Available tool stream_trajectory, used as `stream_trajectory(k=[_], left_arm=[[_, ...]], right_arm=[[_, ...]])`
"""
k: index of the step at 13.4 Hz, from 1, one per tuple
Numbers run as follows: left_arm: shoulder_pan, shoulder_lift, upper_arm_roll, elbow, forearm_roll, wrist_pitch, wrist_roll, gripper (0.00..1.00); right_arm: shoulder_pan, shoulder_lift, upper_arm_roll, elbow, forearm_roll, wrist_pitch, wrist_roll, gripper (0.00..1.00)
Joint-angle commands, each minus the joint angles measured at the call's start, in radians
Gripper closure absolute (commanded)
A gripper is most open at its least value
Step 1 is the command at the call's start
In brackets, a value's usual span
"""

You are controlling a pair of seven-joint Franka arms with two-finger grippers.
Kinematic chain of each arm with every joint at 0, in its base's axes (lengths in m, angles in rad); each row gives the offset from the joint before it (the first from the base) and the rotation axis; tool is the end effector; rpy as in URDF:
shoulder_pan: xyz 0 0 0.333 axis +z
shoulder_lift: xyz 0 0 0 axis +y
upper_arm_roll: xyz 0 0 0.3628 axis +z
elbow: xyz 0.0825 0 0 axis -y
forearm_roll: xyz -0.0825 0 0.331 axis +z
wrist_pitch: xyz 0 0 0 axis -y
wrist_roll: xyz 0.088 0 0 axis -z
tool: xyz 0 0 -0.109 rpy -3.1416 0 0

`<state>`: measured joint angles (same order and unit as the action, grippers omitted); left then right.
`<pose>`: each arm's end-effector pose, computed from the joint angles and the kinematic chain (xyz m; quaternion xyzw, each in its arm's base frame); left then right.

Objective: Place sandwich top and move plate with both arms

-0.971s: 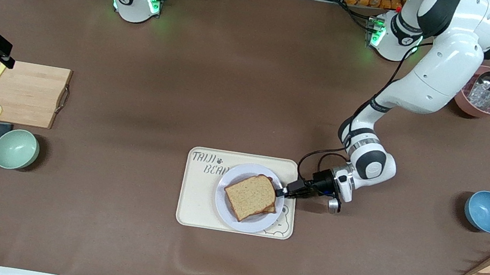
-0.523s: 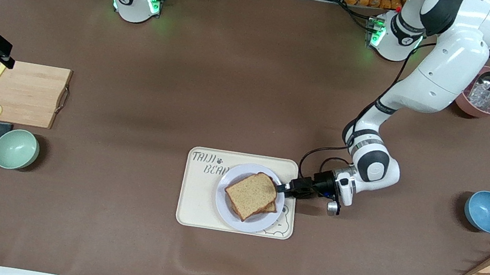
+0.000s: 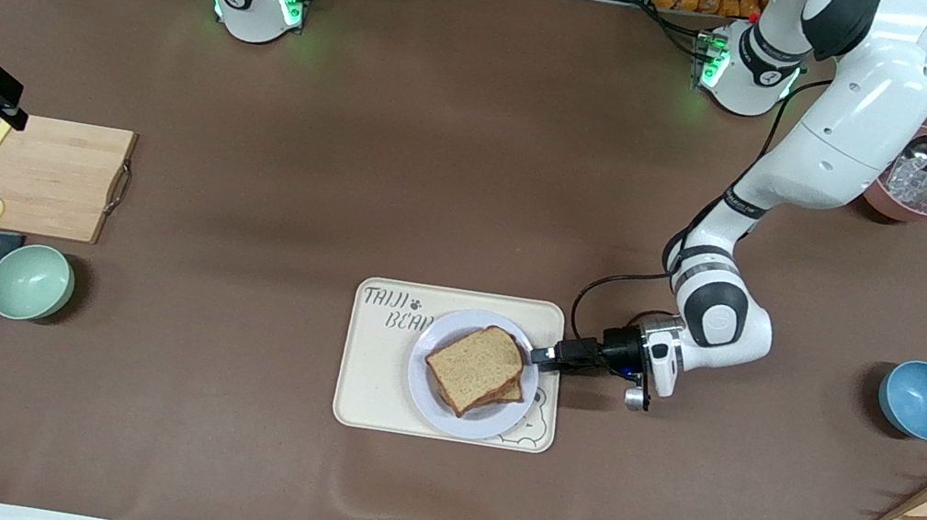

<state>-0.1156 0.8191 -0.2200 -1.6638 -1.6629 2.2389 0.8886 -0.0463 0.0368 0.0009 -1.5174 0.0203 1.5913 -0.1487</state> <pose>0.6394 -0.2268 0.2177 0.8045 0.0889 0.0621 0.5840 0.5169 -0.0213 0.6749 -0.9984 -0.0516 -0.0194 0.0083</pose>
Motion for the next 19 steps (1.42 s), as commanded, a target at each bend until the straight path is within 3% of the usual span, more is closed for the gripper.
stream_trajectory(k=[1, 3, 7, 9, 12, 16, 19], left_arm=[[0.01, -0.066, -0.001, -0.025, 0.109, 0.014, -0.121, 0.0], [0.027, -0.104, -0.001, -0.024, 0.234, 0.013, -0.238, 0.0], [0.05, -0.219, -0.001, -0.014, 0.662, 0.007, -0.598, 0.0], [0.073, -0.268, -0.002, -0.005, 0.869, -0.028, -0.684, 0.0], [0.122, -0.298, -0.002, 0.082, 1.116, -0.2, -0.729, 0.0], [0.149, -0.311, -0.002, 0.287, 1.447, -0.516, -0.737, 0.0], [0.157, -0.401, 0.001, 0.297, 1.561, -0.588, -0.738, 0.0]], right_arm=[[-0.03, 0.002, 0.021, -0.004, 0.003, -0.001, 0.003, 0.0], [-0.03, 0.002, 0.021, -0.003, 0.001, -0.001, 0.003, 0.0], [-0.032, 0.002, 0.021, -0.003, 0.001, -0.001, 0.003, 0.0], [-0.032, 0.002, 0.021, -0.003, 0.001, -0.002, 0.003, 0.0], [-0.032, 0.002, 0.021, -0.003, 0.001, -0.002, 0.003, 0.0], [-0.032, 0.002, 0.021, -0.003, 0.003, -0.004, 0.004, 0.0], [-0.032, 0.003, 0.021, -0.003, 0.003, -0.002, 0.004, 0.0]])
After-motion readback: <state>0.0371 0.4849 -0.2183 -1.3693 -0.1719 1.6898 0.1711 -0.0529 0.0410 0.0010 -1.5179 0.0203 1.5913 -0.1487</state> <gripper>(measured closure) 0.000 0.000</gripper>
